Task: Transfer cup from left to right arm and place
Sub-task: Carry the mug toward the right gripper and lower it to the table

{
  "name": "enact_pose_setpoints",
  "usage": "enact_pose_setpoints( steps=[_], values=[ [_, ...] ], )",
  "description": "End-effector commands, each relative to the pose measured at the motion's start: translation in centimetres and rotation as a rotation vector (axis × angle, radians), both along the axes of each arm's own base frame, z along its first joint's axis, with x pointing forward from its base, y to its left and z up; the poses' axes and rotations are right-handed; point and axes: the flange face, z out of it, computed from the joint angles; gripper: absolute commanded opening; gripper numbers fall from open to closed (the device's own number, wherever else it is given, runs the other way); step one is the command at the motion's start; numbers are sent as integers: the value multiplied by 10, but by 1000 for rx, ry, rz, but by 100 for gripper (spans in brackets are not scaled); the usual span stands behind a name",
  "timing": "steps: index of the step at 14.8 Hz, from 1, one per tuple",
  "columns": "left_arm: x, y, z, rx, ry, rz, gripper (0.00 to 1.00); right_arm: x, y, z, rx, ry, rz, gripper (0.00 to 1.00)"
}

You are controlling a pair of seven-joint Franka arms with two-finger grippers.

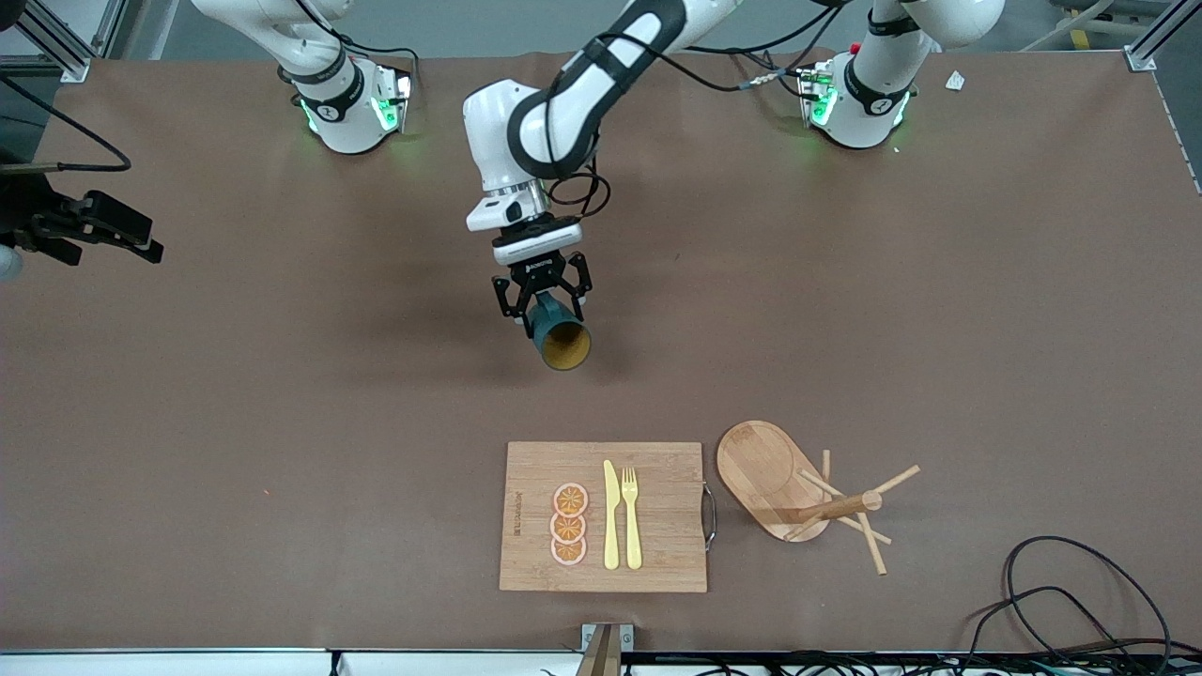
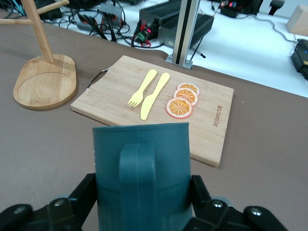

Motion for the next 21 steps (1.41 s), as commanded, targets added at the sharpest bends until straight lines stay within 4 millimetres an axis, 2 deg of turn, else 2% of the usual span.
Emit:
enact_pose_setpoints(
  steps=[1,4,6,11,13,17,18,20,21],
  values=[
    [-27,-17,-27,45,-116,8,45,-2,0,2,3,4,-5,100],
    [-50,-18,-57,144,-180,-6,45,-2,-4,1,2,8,-11,100],
    [-59,-13,-88,176,-229,1,45,-2,-5,0,2,10,-13,100],
    [-68,-4,-131,174,-365,5,46,-1,-5,0,0,7,-11,100],
    [-69,3,-155,187,-404,-9,46,-1,-4,0,0,4,-10,100],
    [-67,8,-168,226,-447,-46,50,-1,-3,-1,-1,10,-5,100],
    [-67,8,-169,230,-451,-51,58,0,-3,-3,-1,14,1,100],
    [-71,7,-171,230,-448,-59,90,1,0,-7,-1,22,7,100],
    [-77,6,-173,232,-437,-67,100,1,0,-9,-1,26,6,100]
  ],
)
